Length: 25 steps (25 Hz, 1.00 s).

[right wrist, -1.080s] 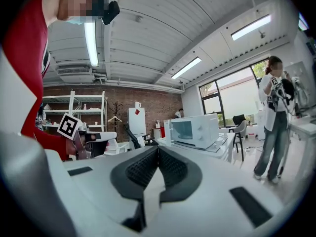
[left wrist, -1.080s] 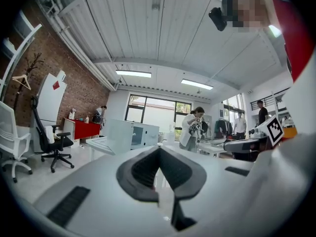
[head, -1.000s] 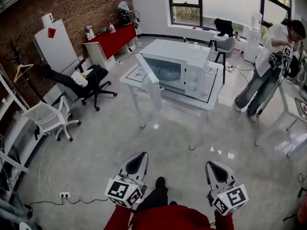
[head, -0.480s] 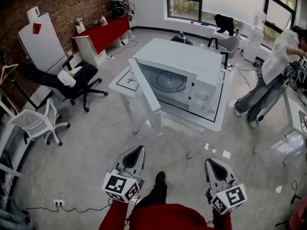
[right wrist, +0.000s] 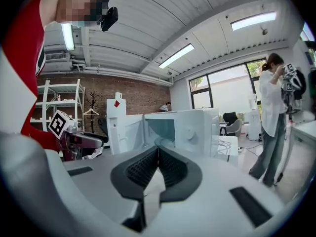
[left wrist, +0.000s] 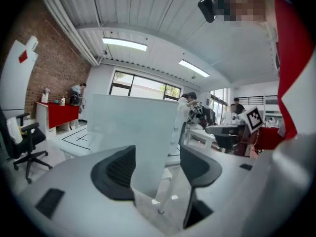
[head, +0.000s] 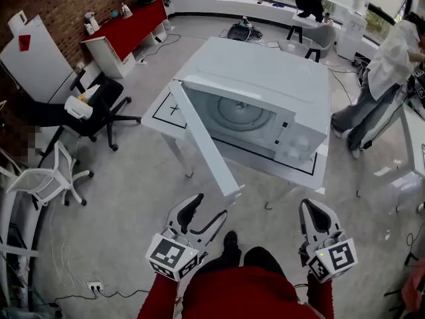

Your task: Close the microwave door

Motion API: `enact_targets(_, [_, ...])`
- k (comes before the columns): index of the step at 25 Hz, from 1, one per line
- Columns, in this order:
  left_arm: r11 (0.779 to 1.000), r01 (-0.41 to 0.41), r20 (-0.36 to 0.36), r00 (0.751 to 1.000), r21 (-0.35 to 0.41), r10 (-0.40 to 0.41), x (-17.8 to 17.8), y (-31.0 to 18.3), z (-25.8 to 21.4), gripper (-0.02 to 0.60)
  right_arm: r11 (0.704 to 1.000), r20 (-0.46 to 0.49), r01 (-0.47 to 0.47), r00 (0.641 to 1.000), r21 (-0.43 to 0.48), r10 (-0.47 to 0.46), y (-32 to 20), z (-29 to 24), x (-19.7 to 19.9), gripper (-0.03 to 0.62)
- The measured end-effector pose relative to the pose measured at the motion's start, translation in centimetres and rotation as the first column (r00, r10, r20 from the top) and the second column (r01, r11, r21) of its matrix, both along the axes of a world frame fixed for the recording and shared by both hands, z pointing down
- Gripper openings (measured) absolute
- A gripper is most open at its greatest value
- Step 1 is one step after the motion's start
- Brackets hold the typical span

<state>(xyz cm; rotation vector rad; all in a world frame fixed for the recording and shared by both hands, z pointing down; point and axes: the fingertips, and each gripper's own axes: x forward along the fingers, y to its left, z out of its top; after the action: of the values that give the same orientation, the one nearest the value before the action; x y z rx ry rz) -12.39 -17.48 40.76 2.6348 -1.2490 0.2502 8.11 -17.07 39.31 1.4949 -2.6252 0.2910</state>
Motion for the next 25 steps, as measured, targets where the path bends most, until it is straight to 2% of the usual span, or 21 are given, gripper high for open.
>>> enact_targets(4, [0.99,-0.136,0.043,0.99,-0.027,0.137,0.8,-0.6,-0.6,0.284,0.999,-0.008,-0.033,0.999,-0.028,0.033,-0.9,0.0,1.0,0.012])
enact_targets(8, [0.977,-0.208,0.05,0.976,-0.039,0.21,1.5,-1.9,-0.6,0.284,0.998,-0.001,-0.048,0.999,-0.045,0.048,-2.3,0.3,1.5,0.012])
enact_targets(11, [0.976,-0.215,0.053,0.975,-0.038,0.216,2.7,-2.4,0.0,0.284,0.997,0.004,-0.05,0.999,-0.055,0.05,-2.9,1.0,1.9,0.012])
enact_targets(18, [0.97,-0.243,0.003,0.97,-0.018,0.243,6.0,-4.7,0.2,0.282,0.996,0.023,-0.066,0.997,-0.062,0.068,-3.6,1.1,2.3,0.012])
enact_targets(22, [0.971,-0.24,-0.013,0.971,-0.008,0.24,7.8,-7.0,0.3,0.284,0.997,0.086,-0.06,0.994,-0.057,0.065,-3.9,0.8,1.8,0.014])
enact_targets(25, [0.969,-0.248,-0.01,0.969,-0.005,0.248,9.2,-8.6,0.4,0.282,0.996,0.062,-0.073,0.995,-0.059,0.077,-4.0,1.2,2.5,0.012])
